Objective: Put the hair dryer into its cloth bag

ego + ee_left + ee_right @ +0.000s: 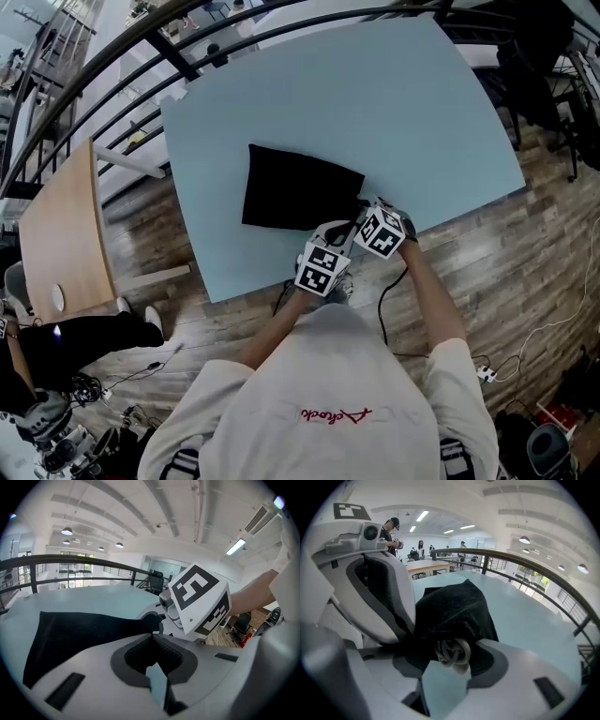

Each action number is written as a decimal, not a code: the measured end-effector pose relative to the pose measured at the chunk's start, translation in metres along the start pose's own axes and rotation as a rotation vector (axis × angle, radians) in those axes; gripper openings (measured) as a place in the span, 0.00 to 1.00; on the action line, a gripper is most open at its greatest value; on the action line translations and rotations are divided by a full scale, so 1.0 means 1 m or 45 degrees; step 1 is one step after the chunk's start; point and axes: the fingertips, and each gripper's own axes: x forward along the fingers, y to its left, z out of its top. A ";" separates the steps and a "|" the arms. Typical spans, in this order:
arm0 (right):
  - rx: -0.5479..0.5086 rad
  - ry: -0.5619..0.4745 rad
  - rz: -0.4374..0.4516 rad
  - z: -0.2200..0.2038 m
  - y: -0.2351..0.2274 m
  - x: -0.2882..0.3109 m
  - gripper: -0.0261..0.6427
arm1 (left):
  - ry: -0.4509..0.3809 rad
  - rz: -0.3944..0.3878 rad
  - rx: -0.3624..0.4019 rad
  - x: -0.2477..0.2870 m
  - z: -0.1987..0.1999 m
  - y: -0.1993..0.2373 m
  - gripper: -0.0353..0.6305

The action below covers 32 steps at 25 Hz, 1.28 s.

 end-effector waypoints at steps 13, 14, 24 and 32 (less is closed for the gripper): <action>0.042 -0.001 0.035 0.000 -0.002 0.036 0.40 | 0.080 0.027 -0.062 -0.003 -0.018 0.015 0.07; 0.047 0.000 0.033 -0.002 -0.001 0.038 0.40 | 0.089 0.025 -0.065 -0.002 -0.021 0.014 0.07; 0.163 -0.043 -0.063 -0.031 -0.014 0.008 0.49 | 0.081 -0.006 -0.012 0.003 -0.026 0.000 0.08; 0.503 -0.292 -0.283 -0.039 -0.030 -0.057 0.48 | 0.027 -0.001 0.000 -0.014 -0.019 -0.012 0.25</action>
